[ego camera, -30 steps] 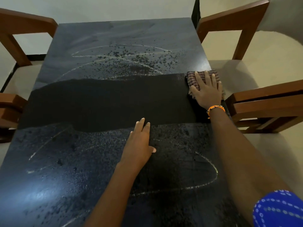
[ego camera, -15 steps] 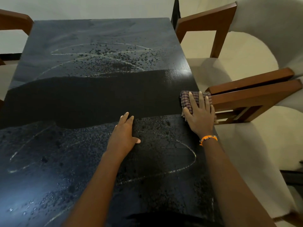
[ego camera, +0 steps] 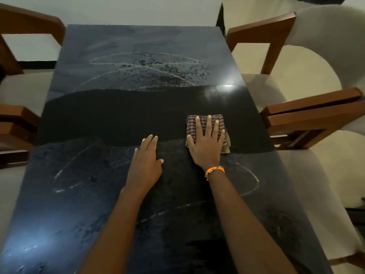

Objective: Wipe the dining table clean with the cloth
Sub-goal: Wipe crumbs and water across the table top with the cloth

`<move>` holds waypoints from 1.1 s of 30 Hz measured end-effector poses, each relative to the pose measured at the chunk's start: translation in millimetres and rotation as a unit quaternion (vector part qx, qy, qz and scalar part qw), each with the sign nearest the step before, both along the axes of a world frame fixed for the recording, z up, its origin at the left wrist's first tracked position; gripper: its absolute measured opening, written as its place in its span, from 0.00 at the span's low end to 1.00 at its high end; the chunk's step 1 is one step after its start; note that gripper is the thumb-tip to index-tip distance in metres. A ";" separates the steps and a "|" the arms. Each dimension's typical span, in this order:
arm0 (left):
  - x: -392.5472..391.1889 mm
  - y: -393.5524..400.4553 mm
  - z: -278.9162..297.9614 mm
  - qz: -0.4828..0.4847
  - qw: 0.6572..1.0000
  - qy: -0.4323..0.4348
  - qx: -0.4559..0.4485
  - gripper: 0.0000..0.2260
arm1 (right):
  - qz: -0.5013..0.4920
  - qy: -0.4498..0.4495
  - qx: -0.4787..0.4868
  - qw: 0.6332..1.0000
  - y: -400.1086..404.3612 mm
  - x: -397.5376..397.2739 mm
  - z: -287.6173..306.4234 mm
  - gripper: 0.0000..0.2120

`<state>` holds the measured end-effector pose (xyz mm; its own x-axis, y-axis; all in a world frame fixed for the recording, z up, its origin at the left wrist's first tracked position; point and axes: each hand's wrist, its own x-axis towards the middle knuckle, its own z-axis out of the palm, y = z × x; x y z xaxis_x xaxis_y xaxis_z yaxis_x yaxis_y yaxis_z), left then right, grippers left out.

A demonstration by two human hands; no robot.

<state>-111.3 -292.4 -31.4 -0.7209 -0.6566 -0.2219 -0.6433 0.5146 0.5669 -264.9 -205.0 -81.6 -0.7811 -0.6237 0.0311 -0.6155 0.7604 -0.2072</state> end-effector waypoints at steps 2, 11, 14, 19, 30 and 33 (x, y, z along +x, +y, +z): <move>20.9 -16.4 1.5 0.020 1.000 0.001 -0.010 0.31 | 0.015 -0.006 -0.005 1.000 -28.1 23.1 0.1 0.30; 138.9 -107.8 -6.3 0.143 0.990 0.012 -0.014 0.29 | 0.133 -0.029 -0.026 0.990 -181.4 162.6 2.0 0.29; 177.4 -135.7 -10.9 0.192 0.981 0.010 -0.021 0.29 | 0.186 -0.038 -0.025 0.982 -231.1 209.7 1.2 0.30; 225.8 -163.1 -18.4 0.234 0.972 0.038 0.004 0.26 | 0.288 0.005 -0.001 0.958 -296.8 224.5 -3.6 0.29; 261.0 -141.4 -26.3 0.260 0.960 0.085 0.066 0.24 | 0.327 0.008 0.009 0.945 -284.1 232.1 2.8 0.29; 259.3 -142.1 -30.3 0.265 0.958 0.085 0.064 0.24 | 0.363 0.012 -0.005 0.932 -256.5 255.9 -2.8 0.29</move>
<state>148.0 -434.6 -61.7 -0.3258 -0.9158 -0.2347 -0.6879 0.0593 0.7234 -9.0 -461.5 -84.4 -0.1534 -0.9869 0.0509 -0.9712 0.1411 -0.1921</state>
